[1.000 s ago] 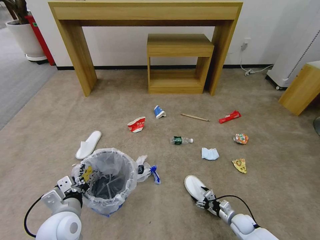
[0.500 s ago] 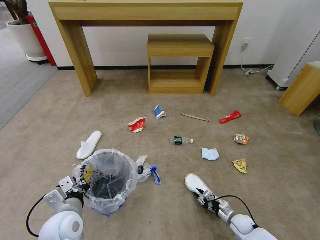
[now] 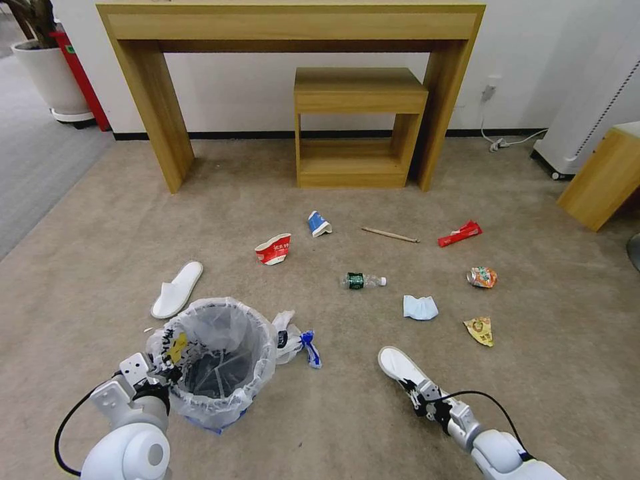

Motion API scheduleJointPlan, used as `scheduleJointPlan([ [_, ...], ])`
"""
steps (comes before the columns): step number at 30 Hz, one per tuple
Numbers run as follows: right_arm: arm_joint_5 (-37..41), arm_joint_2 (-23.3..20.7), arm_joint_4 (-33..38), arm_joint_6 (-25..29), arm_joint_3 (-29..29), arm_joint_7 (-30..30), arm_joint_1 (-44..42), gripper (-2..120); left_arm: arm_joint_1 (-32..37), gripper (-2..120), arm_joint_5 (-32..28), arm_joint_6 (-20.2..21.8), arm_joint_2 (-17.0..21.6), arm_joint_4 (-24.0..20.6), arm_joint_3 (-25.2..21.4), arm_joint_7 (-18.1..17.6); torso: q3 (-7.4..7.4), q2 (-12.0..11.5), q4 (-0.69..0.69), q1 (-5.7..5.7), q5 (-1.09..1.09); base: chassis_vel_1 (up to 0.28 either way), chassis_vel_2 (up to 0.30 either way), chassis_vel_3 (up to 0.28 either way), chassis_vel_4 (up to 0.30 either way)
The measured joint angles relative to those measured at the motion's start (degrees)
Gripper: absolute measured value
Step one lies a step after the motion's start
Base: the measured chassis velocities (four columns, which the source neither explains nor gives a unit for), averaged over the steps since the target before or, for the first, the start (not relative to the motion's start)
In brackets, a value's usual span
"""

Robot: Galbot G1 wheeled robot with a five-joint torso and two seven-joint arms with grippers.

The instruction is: Pick up the trash bin and place the garbage on the floor into it.

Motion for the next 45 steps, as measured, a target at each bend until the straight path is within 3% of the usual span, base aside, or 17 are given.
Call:
scheduleJointPlan([
  [17, 10.44, -6.52, 23.61, 3.04, 6.51, -3.42, -4.47, 0, 0.44, 1, 0.96, -0.14, -0.6, -1.1, 0.86, 0.52, 0.0, 0.0, 0.0, 0.0, 0.01, 0.0, 0.0, 0.0, 0.0],
  [26, 18.65, -8.29, 38.95, 5.48, 5.06, -7.66, -0.17, 0, 1.31, 1, 2.27, -0.16, -1.21, -2.1, 1.21, 1.09, 0.0, 0.0, 0.01, 0.0, 0.0, 0.0, 0.0, 0.0, 0.0],
  [37, 24.91, -7.82, 43.88, 9.9, 0.11, -11.23, 5.66, 0, 2.27, 1, 3.34, -0.19, -1.29, -2.9, 2.06, 1.65, 0.0, 0.0, 0.0, 0.0, 0.0, 0.0, 0.0, 0.0, 0.0],
  [45, 29.15, -4.41, 43.22, 11.43, -8.35, -14.23, 13.24, 0, 3.12, 1, 5.38, -0.43, -1.31, -3.4, 3.2, 2.57, 0.0, 0.0, 0.01, 0.0, 0.0, 0.0, 0.0, 0.0, 0.0],
])
